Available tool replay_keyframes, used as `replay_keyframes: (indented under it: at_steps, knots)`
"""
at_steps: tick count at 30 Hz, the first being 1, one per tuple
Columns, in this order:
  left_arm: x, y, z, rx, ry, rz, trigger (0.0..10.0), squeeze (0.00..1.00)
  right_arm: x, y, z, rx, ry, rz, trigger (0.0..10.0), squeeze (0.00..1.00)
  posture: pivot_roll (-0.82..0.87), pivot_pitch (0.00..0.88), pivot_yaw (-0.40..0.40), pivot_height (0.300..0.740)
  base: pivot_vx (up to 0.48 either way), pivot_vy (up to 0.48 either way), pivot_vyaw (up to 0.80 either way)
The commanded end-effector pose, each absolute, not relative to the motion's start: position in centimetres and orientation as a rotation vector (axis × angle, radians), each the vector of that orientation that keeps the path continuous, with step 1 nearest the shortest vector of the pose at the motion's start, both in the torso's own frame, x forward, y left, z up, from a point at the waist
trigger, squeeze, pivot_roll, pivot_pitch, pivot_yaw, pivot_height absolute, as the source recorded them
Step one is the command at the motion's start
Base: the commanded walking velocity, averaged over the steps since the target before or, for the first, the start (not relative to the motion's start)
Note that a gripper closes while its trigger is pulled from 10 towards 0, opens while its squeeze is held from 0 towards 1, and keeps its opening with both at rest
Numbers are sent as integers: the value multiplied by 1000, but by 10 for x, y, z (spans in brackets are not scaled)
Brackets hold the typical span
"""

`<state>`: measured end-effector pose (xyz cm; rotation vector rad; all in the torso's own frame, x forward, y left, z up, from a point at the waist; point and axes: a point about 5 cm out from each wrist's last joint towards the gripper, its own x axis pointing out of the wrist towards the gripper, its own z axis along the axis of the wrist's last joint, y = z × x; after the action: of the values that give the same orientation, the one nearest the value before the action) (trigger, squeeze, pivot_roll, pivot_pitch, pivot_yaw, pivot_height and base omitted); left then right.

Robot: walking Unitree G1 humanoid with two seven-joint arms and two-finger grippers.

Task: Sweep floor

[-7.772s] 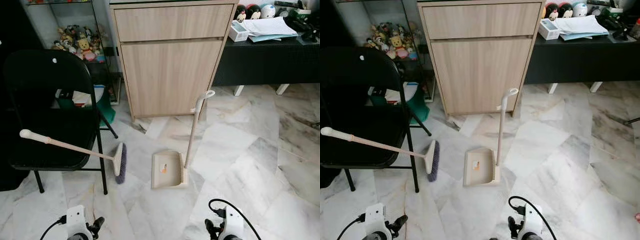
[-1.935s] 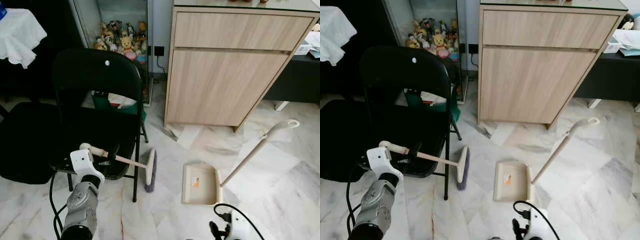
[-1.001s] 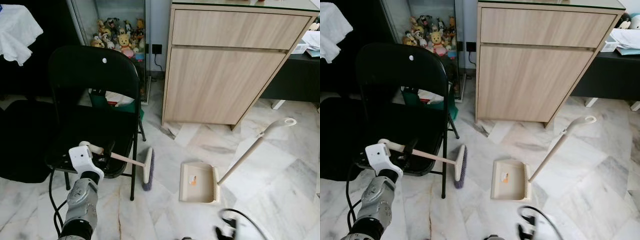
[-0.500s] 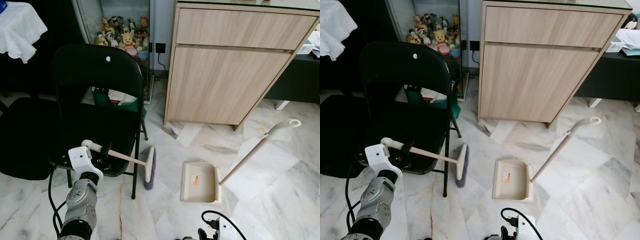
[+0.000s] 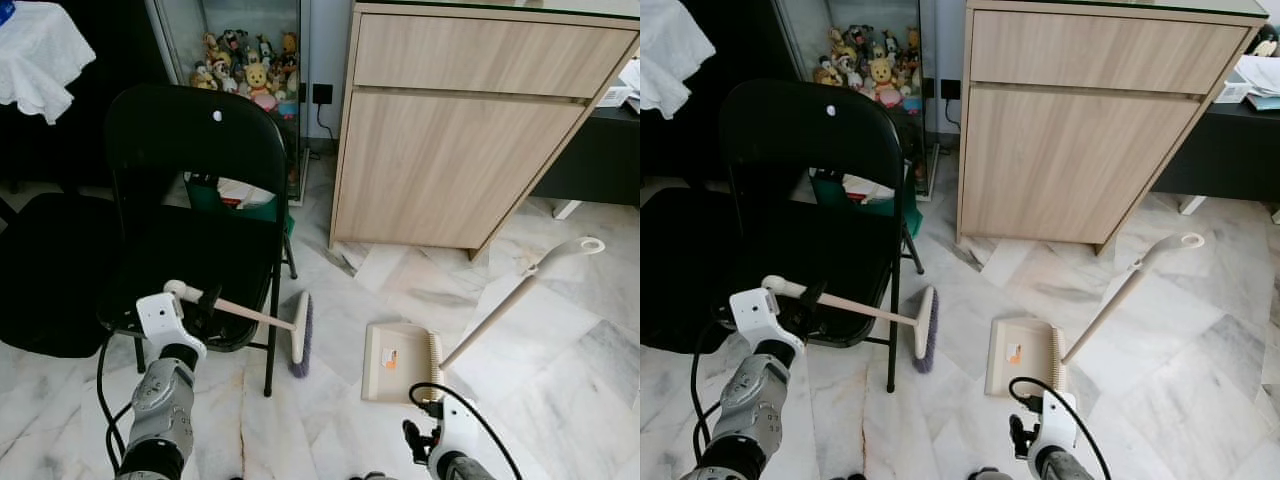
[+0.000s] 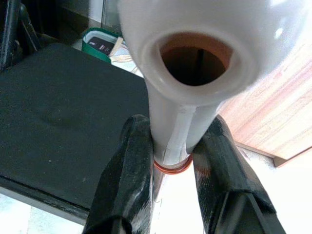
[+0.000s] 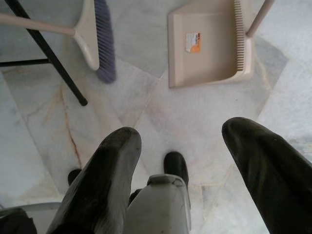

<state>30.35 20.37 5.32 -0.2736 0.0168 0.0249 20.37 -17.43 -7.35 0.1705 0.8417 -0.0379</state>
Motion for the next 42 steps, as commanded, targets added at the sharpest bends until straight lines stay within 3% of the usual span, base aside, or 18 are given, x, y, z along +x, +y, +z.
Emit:
replay_keyframes:
  at_steps: [1,9,10,11,12,13,19,24,31,42]
  knots:
    - [300,204,48,-292,39,25,0,0,193,-178,-79,177,882,-54,10000,0,-169,175,-30,740,0,0,0]
    - [301,200,48,-289,42,5,0,0,192,-182,-79,180,868,-80,10000,0,-168,181,-22,740,0,0,0]
    - [300,201,48,-284,49,5,1725,0,193,-182,-78,180,857,-86,10000,0,-173,183,-19,740,0,0,0]
    - [300,202,47,-280,53,7,2549,0,193,-182,-78,178,849,-94,10000,0,-173,183,-17,740,0,0,0]
    - [300,203,47,-277,56,8,2549,0,194,-182,-77,177,844,-99,10000,0,-173,183,-17,740,0,0,0]
    - [298,204,45,-269,65,11,10000,0,193,-190,-76,178,812,-131,10000,0,-171,184,-12,740,0,0,0]
    - [293,211,41,-253,88,15,10000,0,187,-234,-64,110,651,-276,10000,0,-188,189,10,740,0,0,0]
    - [294,213,41,-243,99,10,10000,0,187,-248,-55,62,565,-292,10000,0,-200,190,22,740,0,0,0]
    - [293,213,42,-229,104,9,10000,0,197,-242,-37,-33,375,-205,10000,0,-205,188,31,740,0,0,0]
    - [288,215,42,-212,105,11,10000,0,221,-220,58,-154,-58,-121,10000,0,-205,190,31,740,0,0,0]
